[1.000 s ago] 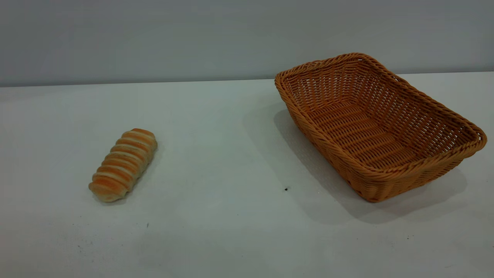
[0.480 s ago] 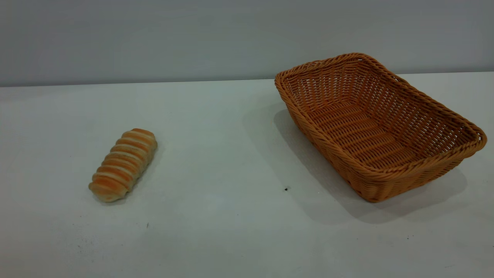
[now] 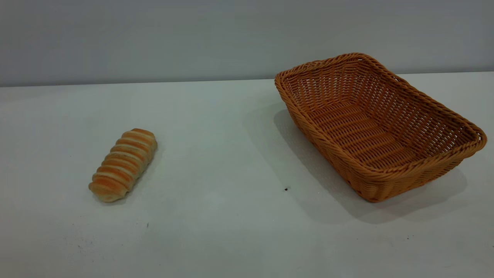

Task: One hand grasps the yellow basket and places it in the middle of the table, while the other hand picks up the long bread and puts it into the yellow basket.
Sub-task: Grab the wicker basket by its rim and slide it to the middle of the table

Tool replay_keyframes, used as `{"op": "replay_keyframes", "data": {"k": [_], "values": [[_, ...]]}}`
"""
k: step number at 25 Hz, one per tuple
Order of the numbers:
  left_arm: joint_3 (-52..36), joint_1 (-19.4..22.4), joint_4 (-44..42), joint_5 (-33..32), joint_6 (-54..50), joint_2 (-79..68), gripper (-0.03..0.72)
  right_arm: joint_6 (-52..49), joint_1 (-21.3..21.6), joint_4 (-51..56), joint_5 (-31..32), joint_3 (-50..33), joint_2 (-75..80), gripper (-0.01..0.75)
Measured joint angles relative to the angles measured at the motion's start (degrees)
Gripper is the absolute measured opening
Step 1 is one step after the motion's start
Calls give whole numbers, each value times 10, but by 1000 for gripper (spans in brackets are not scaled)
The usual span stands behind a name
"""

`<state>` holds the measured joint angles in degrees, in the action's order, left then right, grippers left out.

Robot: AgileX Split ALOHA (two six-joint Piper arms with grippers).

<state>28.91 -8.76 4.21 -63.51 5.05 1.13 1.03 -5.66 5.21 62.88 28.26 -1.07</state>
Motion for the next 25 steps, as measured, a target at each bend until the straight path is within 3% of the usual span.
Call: {"op": "replay_keyframes", "data": {"k": [5, 15, 19, 25], "values": [[1, 0, -6, 42, -51, -75, 490, -45, 0, -9, -55, 0, 80, 570], [1, 0, 6, 283, -130, -374, 479, -57, 0, 66, -263, 0, 443, 570], [22, 0, 20, 303, -135, -493, 480, -59, 0, 80, -349, 1, 585, 570], [73, 0, 22, 304, -135, -593, 478, -69, 0, 144, -409, 68, 744, 570]]}}
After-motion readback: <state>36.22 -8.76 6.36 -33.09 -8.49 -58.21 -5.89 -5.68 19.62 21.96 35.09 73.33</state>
